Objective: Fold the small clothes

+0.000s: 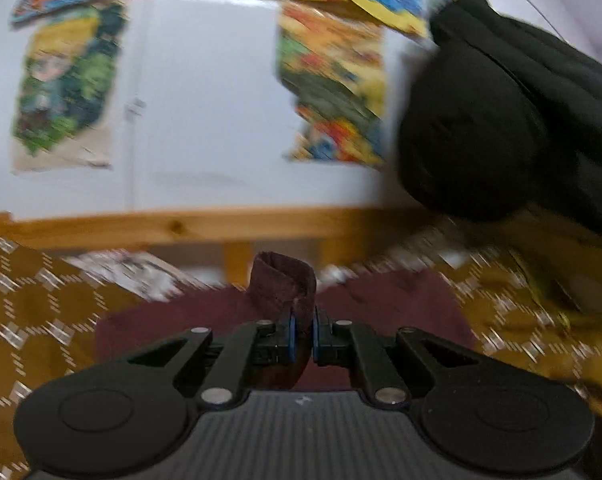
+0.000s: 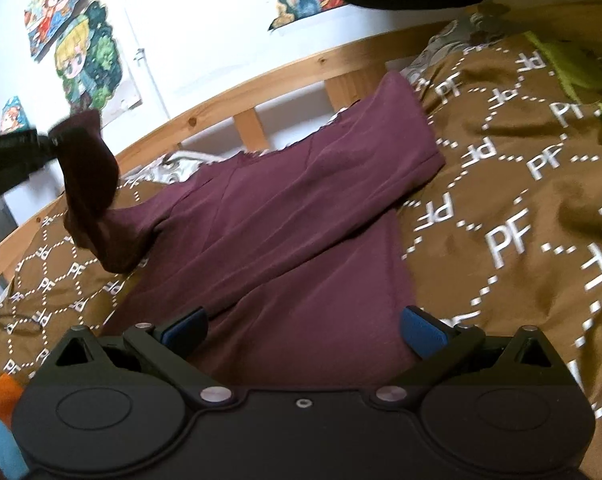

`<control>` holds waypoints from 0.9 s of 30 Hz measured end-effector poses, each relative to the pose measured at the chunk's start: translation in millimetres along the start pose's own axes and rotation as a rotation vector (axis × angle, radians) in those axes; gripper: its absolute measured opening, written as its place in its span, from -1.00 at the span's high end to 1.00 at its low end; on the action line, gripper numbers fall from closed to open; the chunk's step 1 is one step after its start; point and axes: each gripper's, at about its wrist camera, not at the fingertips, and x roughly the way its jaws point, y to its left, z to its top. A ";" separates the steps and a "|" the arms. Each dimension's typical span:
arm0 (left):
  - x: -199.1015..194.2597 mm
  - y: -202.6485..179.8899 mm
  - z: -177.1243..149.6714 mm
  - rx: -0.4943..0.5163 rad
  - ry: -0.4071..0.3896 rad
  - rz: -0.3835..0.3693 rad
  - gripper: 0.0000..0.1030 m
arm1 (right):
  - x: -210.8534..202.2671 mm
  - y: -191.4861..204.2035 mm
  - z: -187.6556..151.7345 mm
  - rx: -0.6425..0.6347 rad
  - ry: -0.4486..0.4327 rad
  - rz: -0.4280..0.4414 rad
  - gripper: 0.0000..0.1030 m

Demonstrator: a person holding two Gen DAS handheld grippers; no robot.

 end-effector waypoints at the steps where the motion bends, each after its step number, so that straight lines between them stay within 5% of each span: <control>1: -1.0 -8.2 -6.0 0.008 0.017 -0.020 0.86 | -0.7 -2.1 1.0 0.003 -0.007 -0.013 -0.99; 9: 10.4 -33.9 -48.0 0.048 0.166 -0.107 0.86 | -0.6 -25.3 7.6 0.041 -0.048 -0.121 -0.99; 13: 18.2 -31.7 -65.8 -0.011 0.268 -0.152 0.85 | -0.4 -31.2 9.6 0.050 -0.063 -0.136 -0.99; 21: 6.4 -26.7 -86.5 -0.053 0.304 -0.190 0.82 | 1.6 -28.5 6.5 0.030 -0.063 -0.139 -0.99; 27: -7.2 -20.2 -85.8 -0.071 0.335 -0.263 -0.31 | 2.3 -29.0 5.1 0.029 -0.072 -0.146 -0.99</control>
